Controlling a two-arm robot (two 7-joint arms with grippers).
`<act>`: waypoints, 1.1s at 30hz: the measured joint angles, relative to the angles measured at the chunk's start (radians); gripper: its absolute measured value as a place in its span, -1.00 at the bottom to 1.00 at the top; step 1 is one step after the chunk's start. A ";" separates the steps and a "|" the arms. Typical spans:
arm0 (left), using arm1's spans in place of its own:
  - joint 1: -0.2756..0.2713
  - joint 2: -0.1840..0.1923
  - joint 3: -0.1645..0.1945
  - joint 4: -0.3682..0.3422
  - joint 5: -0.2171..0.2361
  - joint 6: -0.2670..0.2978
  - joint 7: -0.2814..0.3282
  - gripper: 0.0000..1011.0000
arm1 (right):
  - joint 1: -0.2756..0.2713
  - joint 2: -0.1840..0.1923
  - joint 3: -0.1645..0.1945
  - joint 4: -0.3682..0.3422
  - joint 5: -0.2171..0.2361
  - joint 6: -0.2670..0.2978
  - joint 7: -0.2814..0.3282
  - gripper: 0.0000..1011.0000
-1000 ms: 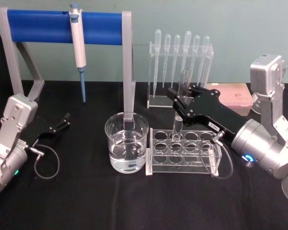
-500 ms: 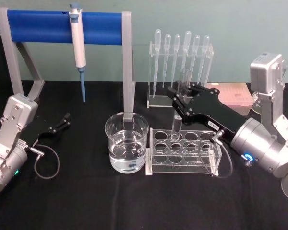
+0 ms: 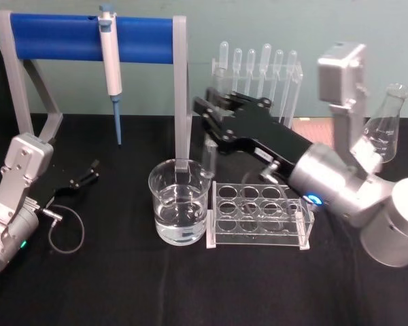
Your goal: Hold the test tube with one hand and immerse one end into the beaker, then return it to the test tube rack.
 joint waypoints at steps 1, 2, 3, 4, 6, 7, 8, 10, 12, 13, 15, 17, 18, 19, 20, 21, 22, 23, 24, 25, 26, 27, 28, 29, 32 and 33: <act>0.000 0.000 0.000 0.000 0.000 0.000 0.000 0.98 | 0.008 -0.007 -0.007 0.010 -0.001 -0.003 0.003 -0.55; 0.000 0.000 0.000 0.000 0.000 0.000 0.000 0.98 | 0.025 -0.020 -0.021 0.031 -0.004 -0.007 0.008 -0.55; 0.000 0.000 0.000 0.000 0.000 0.000 0.000 0.98 | 0.037 -0.032 -0.033 0.051 -0.007 -0.013 0.013 -0.55; 0.000 0.000 0.000 0.000 0.000 0.000 0.000 0.98 | 0.043 -0.037 -0.038 0.062 -0.009 -0.016 0.014 -0.55; 0.000 0.000 0.000 0.000 0.000 0.000 0.000 0.98 | 0.054 -0.049 -0.049 0.087 -0.013 -0.028 0.018 -0.55; 0.000 0.000 0.000 0.000 0.000 0.000 0.000 0.98 | 0.063 -0.059 -0.058 0.112 -0.018 -0.040 0.022 -0.55; 0.000 0.000 0.000 0.000 0.000 0.000 0.000 0.98 | 0.068 -0.064 -0.063 0.125 -0.020 -0.047 0.024 -0.55; 0.000 0.000 0.000 0.000 0.000 0.000 0.000 0.98 | 0.077 -0.076 -0.076 0.157 -0.028 -0.066 0.032 -0.55; 0.000 0.000 0.000 0.000 0.000 0.000 0.000 0.98 | 0.082 -0.082 -0.084 0.179 -0.036 -0.078 0.037 -0.55; 0.000 0.000 0.000 0.000 0.000 0.000 0.000 0.98 | 0.084 -0.085 -0.088 0.188 -0.040 -0.084 0.039 -0.55; 0.000 0.000 0.000 0.000 0.000 0.000 0.000 0.98 | 0.087 -0.093 -0.097 0.217 -0.050 -0.104 0.047 -0.55; 0.000 0.000 0.000 0.000 0.000 0.000 0.000 0.98 | 0.087 -0.099 -0.104 0.244 -0.059 -0.123 0.052 -0.55; 0.000 0.000 0.000 0.000 0.000 0.000 0.000 0.98 | 0.087 -0.100 -0.106 0.251 -0.062 -0.128 0.053 -0.55; 0.000 0.000 0.000 0.000 0.000 0.000 0.000 0.98 | 0.085 -0.101 -0.107 0.258 -0.066 -0.133 0.053 -0.55; 0.000 0.000 0.000 0.000 0.000 0.000 0.000 0.98 | 0.081 -0.103 -0.110 0.271 -0.073 -0.144 0.054 -0.55; 0.000 0.000 0.000 0.000 0.000 0.000 0.000 0.98 | 0.078 -0.105 -0.111 0.277 -0.077 -0.149 0.054 -0.55; 0.000 0.000 0.000 0.000 0.000 0.000 0.000 0.98 | 0.073 -0.107 -0.113 0.291 -0.083 -0.161 0.055 -0.55; 0.000 0.000 0.000 0.000 0.000 0.000 0.000 0.98 | 0.070 -0.108 -0.113 0.297 -0.086 -0.167 0.055 -0.55; 0.000 0.000 0.000 0.000 0.000 0.000 0.000 0.98 | 0.067 -0.109 -0.113 0.303 -0.088 -0.172 0.057 -0.55; 0.000 0.000 0.000 0.000 0.000 0.000 0.000 0.98 | 0.064 -0.110 -0.113 0.309 -0.090 -0.179 0.059 -0.55; 0.000 0.000 0.000 0.000 0.000 0.000 0.000 0.98 | 0.061 -0.111 -0.113 0.316 -0.091 -0.184 0.061 -0.55; 0.000 0.000 0.000 0.000 0.000 0.000 0.000 0.98 | 0.056 -0.114 -0.112 0.331 -0.094 -0.195 0.064 -0.55; 0.000 0.000 0.000 0.000 0.000 0.000 0.000 0.98 | 0.054 -0.115 -0.112 0.337 -0.095 -0.200 0.066 -0.55; 0.000 0.000 0.000 0.000 0.000 0.000 0.000 0.98 | 0.052 -0.119 -0.110 0.350 -0.096 -0.210 0.070 -0.55; 0.000 0.000 0.000 0.000 0.000 0.000 0.000 0.98 | 0.049 -0.123 -0.107 0.366 -0.096 -0.220 0.077 -0.55; 0.000 0.000 0.000 0.000 0.000 0.000 0.000 0.98 | 0.048 -0.124 -0.107 0.371 -0.096 -0.222 0.079 -0.55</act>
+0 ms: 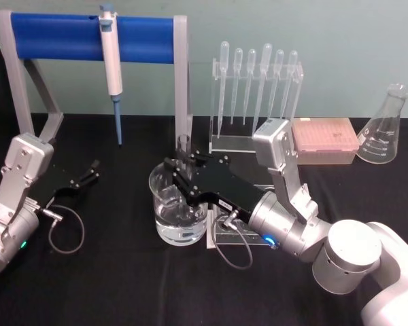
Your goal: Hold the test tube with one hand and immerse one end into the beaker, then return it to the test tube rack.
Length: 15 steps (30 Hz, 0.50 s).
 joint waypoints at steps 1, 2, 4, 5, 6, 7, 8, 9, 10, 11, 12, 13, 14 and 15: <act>0.000 0.000 0.000 0.000 0.000 0.000 0.000 0.98 | -0.001 -0.002 0.002 0.006 0.000 -0.003 0.003 -0.55; 0.000 0.000 0.000 0.000 0.000 0.000 0.000 0.98 | -0.001 -0.003 0.002 0.008 -0.001 -0.004 0.005 -0.55; 0.000 0.000 0.000 0.000 0.000 0.000 0.000 0.98 | -0.002 -0.005 0.005 0.013 -0.003 -0.006 0.007 -0.55; 0.000 0.000 0.000 0.000 0.000 0.000 0.000 0.98 | -0.002 -0.006 0.006 0.013 -0.004 -0.006 0.007 -0.55; 0.000 0.000 0.000 0.000 0.000 0.000 0.000 0.98 | -0.002 -0.006 0.007 0.014 -0.006 -0.006 0.008 -0.55; 0.000 0.000 0.000 0.000 0.000 0.000 0.000 0.98 | -0.002 -0.006 0.007 0.013 -0.007 -0.006 0.008 -0.55; 0.000 0.000 0.000 0.000 0.000 0.000 0.000 0.98 | -0.002 -0.006 0.008 0.013 -0.008 -0.006 0.008 -0.55; 0.000 0.000 0.000 0.000 0.000 0.000 0.000 0.98 | -0.002 -0.006 0.008 0.013 -0.008 -0.006 0.008 -0.55; 0.000 0.000 0.000 0.000 0.000 0.000 0.000 0.98 | -0.002 -0.006 0.008 0.013 -0.008 -0.006 0.008 -0.55; 0.000 0.000 0.000 0.000 0.000 0.000 0.000 0.98 | -0.002 -0.006 0.008 0.013 -0.008 -0.006 0.008 -0.55; 0.000 0.000 0.000 0.000 0.000 0.000 0.000 0.98 | -0.002 -0.006 0.008 0.013 -0.008 -0.006 0.008 -0.55; 0.000 0.000 0.000 0.000 0.000 0.000 0.000 0.98 | -0.002 -0.006 0.008 0.013 -0.008 -0.006 0.008 -0.55; 0.000 0.000 0.000 0.000 0.000 0.000 0.000 0.98 | -0.002 -0.006 0.008 0.013 -0.007 -0.006 0.008 -0.55; 0.000 0.000 0.000 0.000 0.000 0.000 0.000 0.98 | -0.002 -0.006 0.008 0.013 -0.007 -0.006 0.008 -0.55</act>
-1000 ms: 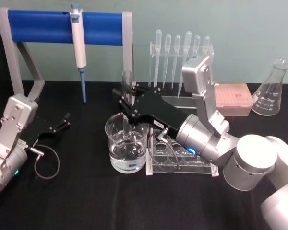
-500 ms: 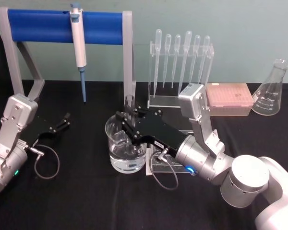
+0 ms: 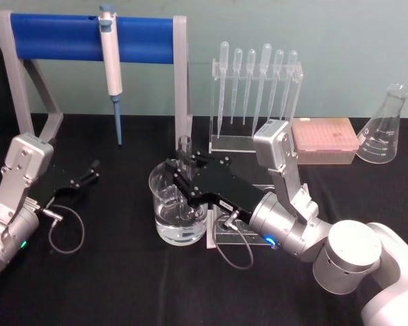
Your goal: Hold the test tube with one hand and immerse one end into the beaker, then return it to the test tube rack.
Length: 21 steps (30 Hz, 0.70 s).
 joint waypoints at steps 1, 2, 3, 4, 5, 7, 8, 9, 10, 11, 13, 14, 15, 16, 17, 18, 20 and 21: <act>0.000 0.000 0.000 0.000 0.000 0.000 0.000 0.98 | 0.000 0.000 0.000 0.000 0.000 0.000 0.000 -0.55; 0.000 0.000 0.000 0.000 0.000 0.000 0.000 0.98 | 0.000 0.000 0.000 0.000 0.000 0.000 0.000 -0.55; 0.000 0.000 0.000 0.000 0.000 0.000 0.000 0.98 | 0.000 0.000 0.000 0.000 0.000 0.000 0.000 -0.55; 0.000 0.000 0.000 0.000 0.000 0.000 0.000 0.98 | 0.000 0.000 0.000 0.000 0.000 0.000 0.000 -0.55; 0.000 0.000 0.000 0.000 0.000 0.000 0.000 0.98 | 0.000 0.000 0.000 0.000 0.001 0.000 0.000 -0.55; 0.000 0.000 0.000 0.000 0.000 0.000 0.000 0.98 | 0.000 0.000 -0.001 0.000 0.001 0.000 0.000 -0.55; 0.000 0.000 0.000 0.000 0.000 0.000 0.000 0.98 | 0.000 0.000 -0.001 0.000 0.001 0.000 0.000 -0.55; 0.000 0.000 0.000 0.000 0.000 0.000 0.000 0.98 | 0.000 0.000 -0.001 0.000 0.001 0.000 0.000 -0.55; 0.000 0.000 0.000 0.000 0.000 0.000 0.000 0.98 | 0.000 0.000 -0.001 0.000 0.001 0.000 0.000 -0.55; 0.000 0.000 0.000 0.000 0.000 0.000 0.000 0.98 | 0.000 0.000 -0.001 0.000 0.001 0.000 0.000 -0.55; 0.000 0.000 0.000 0.000 0.000 0.000 0.000 0.98 | 0.000 0.000 -0.001 0.000 0.001 0.000 0.000 -0.55; 0.000 0.000 0.000 0.000 0.000 0.000 0.000 0.98 | 0.000 0.000 -0.001 0.000 0.001 0.000 0.000 -0.55; 0.000 0.000 0.000 0.000 0.000 0.000 0.000 0.98 | 0.000 0.000 -0.001 0.000 0.001 0.000 0.000 -0.55; 0.000 0.000 0.000 0.000 0.000 0.000 0.000 0.98 | 0.000 0.000 -0.001 0.000 0.001 0.000 0.000 -0.55; 0.000 0.000 0.000 0.000 0.000 0.000 0.000 0.98 | 0.000 0.000 -0.001 0.000 0.001 0.000 0.000 -0.55; 0.000 0.000 0.000 0.000 0.000 0.000 0.000 0.98 | 0.000 0.000 -0.001 0.001 0.001 0.000 0.000 -0.55; 0.000 0.000 0.000 0.000 0.000 0.000 0.000 0.98 | 0.000 0.000 -0.001 0.001 0.002 0.000 0.000 -0.55; 0.000 0.000 0.000 0.000 0.000 0.000 0.000 0.98 | 0.000 0.000 -0.001 0.001 0.002 0.000 0.000 -0.55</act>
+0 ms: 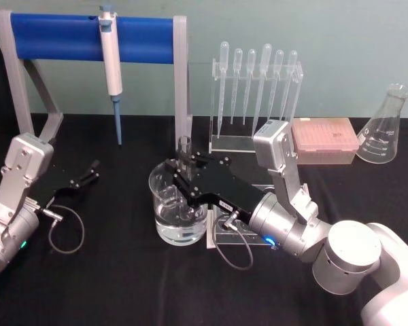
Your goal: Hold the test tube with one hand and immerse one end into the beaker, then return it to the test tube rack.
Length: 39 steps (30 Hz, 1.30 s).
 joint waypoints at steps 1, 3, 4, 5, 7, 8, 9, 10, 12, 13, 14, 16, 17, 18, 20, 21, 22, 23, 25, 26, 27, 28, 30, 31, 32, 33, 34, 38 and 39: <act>0.000 0.000 0.000 0.000 0.000 0.000 0.000 0.98 | 0.000 0.000 0.000 0.000 0.000 0.000 0.000 -0.55; 0.000 0.000 0.000 0.000 0.000 0.000 0.000 0.98 | 0.000 0.000 0.000 0.000 0.000 0.000 0.000 -0.55; 0.000 0.000 0.000 0.000 0.000 0.000 0.000 0.98 | 0.000 0.000 0.000 0.000 0.000 0.000 0.000 -0.55; 0.000 0.000 0.000 0.000 0.000 0.000 0.000 0.98 | 0.000 0.000 0.000 0.000 0.000 0.000 0.000 -0.55; 0.000 0.000 0.000 0.000 0.000 0.000 0.000 0.98 | 0.000 0.000 0.000 0.000 0.000 0.000 0.000 -0.55; 0.000 0.000 0.000 0.000 0.000 0.000 0.000 0.98 | 0.000 0.000 0.000 0.000 0.000 0.000 0.000 -0.55; 0.000 0.000 0.000 0.000 0.000 0.000 0.000 0.98 | 0.000 0.000 0.000 0.000 0.000 0.000 0.000 -0.55; 0.000 0.000 0.000 0.000 0.000 0.000 0.000 0.98 | 0.000 0.000 0.000 0.000 0.000 0.000 0.000 -0.55; 0.000 0.000 0.000 0.000 0.000 0.000 0.000 0.98 | 0.000 0.000 0.000 0.000 0.000 0.000 0.000 -0.55; 0.000 0.000 0.000 0.000 0.000 0.000 0.000 0.98 | 0.000 0.000 0.000 0.000 0.000 0.000 0.000 -0.55; 0.000 0.000 0.000 0.000 0.000 0.000 0.000 0.98 | 0.000 0.000 0.000 0.000 0.000 0.000 0.000 -0.55; 0.000 0.000 0.000 0.000 0.000 0.000 0.000 0.98 | 0.000 0.000 0.000 0.000 0.000 0.000 0.000 -0.55; 0.000 0.000 0.000 0.000 0.000 0.000 0.000 0.98 | 0.000 0.000 0.000 0.000 0.000 0.000 0.000 -0.55; 0.000 0.000 0.000 0.000 0.000 0.000 0.000 0.98 | 0.000 0.000 0.000 0.000 0.000 0.000 0.000 -0.55; 0.000 0.000 0.000 0.000 0.000 0.000 0.000 0.98 | 0.000 0.000 0.000 0.000 0.000 0.000 0.000 -0.55; 0.000 0.000 0.000 0.000 0.000 0.000 0.000 0.98 | 0.000 0.000 0.000 0.000 0.000 0.000 0.000 -0.55; 0.000 0.000 0.000 0.000 0.000 0.000 0.000 0.98 | 0.000 0.000 0.000 0.000 0.000 0.000 0.000 -0.55; 0.000 0.000 0.000 0.000 0.000 0.000 0.000 0.98 | 0.000 0.000 0.000 0.000 0.000 0.000 0.000 -0.55; 0.000 0.000 0.000 0.000 0.000 0.000 0.000 0.98 | 0.000 0.000 0.000 0.000 0.000 0.000 0.000 -0.55; 0.000 0.000 0.000 0.000 0.000 0.000 0.000 0.98 | 0.000 0.000 0.000 0.000 0.000 0.000 0.000 -0.55; 0.000 0.000 0.000 0.000 0.000 0.000 0.000 0.98 | 0.000 0.000 0.000 0.000 0.000 0.000 0.000 -0.55; 0.000 0.000 0.000 0.000 0.000 0.000 0.000 0.98 | 0.000 0.000 0.000 0.000 0.000 0.000 0.000 -0.55; 0.000 0.000 0.000 0.000 0.000 0.000 0.000 0.98 | 0.000 0.000 0.000 0.000 0.000 0.000 0.000 -0.55; 0.000 0.000 0.000 0.000 0.000 0.000 0.000 0.98 | 0.000 0.000 0.000 0.000 0.000 0.000 0.000 -0.55; 0.000 0.000 0.000 0.000 0.000 0.000 0.000 0.98 | 0.000 0.000 0.000 0.000 0.000 0.000 0.000 -0.55; 0.000 0.000 0.000 0.000 0.000 0.000 0.000 0.98 | 0.000 0.000 0.000 0.000 0.000 0.000 0.000 -0.55; 0.000 0.000 0.000 0.000 0.000 0.000 0.000 0.98 | 0.000 0.000 0.000 0.000 0.000 0.000 0.000 -0.55; 0.000 0.000 0.000 0.000 0.000 0.000 0.000 0.98 | 0.000 0.000 0.000 0.000 0.000 0.000 0.000 -0.55; 0.000 0.000 0.000 0.000 0.000 0.000 0.000 0.98 | 0.000 0.000 0.000 0.000 0.000 0.000 0.000 -0.55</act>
